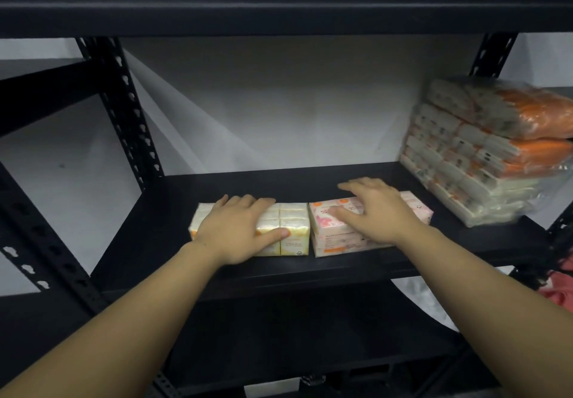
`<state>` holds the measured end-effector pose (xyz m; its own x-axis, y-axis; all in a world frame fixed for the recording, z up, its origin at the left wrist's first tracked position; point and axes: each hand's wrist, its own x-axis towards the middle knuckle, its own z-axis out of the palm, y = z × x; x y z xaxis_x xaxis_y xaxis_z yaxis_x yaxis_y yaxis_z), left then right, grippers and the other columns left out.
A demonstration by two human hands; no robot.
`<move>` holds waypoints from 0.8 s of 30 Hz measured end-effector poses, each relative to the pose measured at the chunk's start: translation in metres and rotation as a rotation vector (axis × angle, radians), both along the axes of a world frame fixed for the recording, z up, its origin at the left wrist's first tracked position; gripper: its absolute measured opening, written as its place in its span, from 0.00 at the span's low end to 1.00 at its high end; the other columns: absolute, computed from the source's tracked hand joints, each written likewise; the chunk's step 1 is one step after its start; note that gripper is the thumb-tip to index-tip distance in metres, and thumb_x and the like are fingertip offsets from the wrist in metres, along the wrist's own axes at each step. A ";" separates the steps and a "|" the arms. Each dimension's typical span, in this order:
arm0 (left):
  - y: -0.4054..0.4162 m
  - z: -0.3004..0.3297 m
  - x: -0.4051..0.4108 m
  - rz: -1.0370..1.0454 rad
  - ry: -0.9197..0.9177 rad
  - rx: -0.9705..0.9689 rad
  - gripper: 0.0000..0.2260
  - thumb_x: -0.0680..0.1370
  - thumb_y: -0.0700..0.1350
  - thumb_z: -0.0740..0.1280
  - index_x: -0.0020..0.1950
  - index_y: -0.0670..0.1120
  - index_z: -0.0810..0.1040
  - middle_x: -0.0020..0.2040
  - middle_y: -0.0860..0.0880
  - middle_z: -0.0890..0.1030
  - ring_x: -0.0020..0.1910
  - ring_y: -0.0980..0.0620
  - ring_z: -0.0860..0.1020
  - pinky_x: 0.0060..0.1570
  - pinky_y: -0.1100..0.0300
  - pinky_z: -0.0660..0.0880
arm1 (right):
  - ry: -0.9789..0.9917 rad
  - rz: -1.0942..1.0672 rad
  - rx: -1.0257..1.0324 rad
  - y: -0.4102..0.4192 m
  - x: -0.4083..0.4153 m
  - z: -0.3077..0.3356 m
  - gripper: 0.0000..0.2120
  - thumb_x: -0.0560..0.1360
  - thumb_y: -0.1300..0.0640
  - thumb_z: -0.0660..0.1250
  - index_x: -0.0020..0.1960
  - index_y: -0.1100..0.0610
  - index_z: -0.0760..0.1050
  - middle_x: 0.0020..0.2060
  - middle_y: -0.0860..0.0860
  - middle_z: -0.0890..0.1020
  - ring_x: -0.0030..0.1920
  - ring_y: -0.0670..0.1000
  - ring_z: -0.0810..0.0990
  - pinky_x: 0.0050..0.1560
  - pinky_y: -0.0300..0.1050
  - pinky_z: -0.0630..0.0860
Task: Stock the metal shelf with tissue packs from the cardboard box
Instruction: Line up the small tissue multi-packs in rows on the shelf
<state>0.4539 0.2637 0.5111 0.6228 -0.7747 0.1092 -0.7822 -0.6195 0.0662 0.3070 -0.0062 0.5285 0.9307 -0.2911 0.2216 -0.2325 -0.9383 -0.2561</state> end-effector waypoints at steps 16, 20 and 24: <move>0.000 -0.003 0.000 0.020 -0.020 -0.022 0.38 0.74 0.80 0.47 0.79 0.62 0.60 0.71 0.55 0.74 0.68 0.51 0.72 0.75 0.49 0.63 | -0.195 -0.001 -0.157 -0.004 0.009 -0.020 0.24 0.74 0.26 0.62 0.52 0.46 0.73 0.50 0.43 0.74 0.51 0.47 0.71 0.57 0.51 0.71; 0.002 -0.005 -0.002 0.017 -0.049 -0.031 0.39 0.74 0.80 0.45 0.79 0.61 0.61 0.70 0.55 0.75 0.68 0.51 0.73 0.76 0.49 0.63 | -0.240 -0.021 -0.151 0.008 -0.015 -0.046 0.28 0.72 0.27 0.68 0.58 0.48 0.76 0.52 0.43 0.73 0.53 0.47 0.71 0.60 0.50 0.73; 0.002 -0.008 -0.004 0.020 -0.074 -0.042 0.40 0.74 0.80 0.45 0.79 0.60 0.62 0.71 0.54 0.75 0.69 0.50 0.73 0.77 0.48 0.62 | -0.295 -0.053 -0.163 0.018 -0.028 -0.056 0.30 0.70 0.29 0.71 0.61 0.50 0.79 0.52 0.45 0.74 0.55 0.49 0.72 0.61 0.51 0.74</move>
<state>0.4495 0.2660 0.5030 0.6270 -0.7560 0.1879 -0.7735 -0.6328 0.0349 0.2789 0.0114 0.4726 0.8039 -0.2759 0.5269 -0.2201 -0.9610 -0.1673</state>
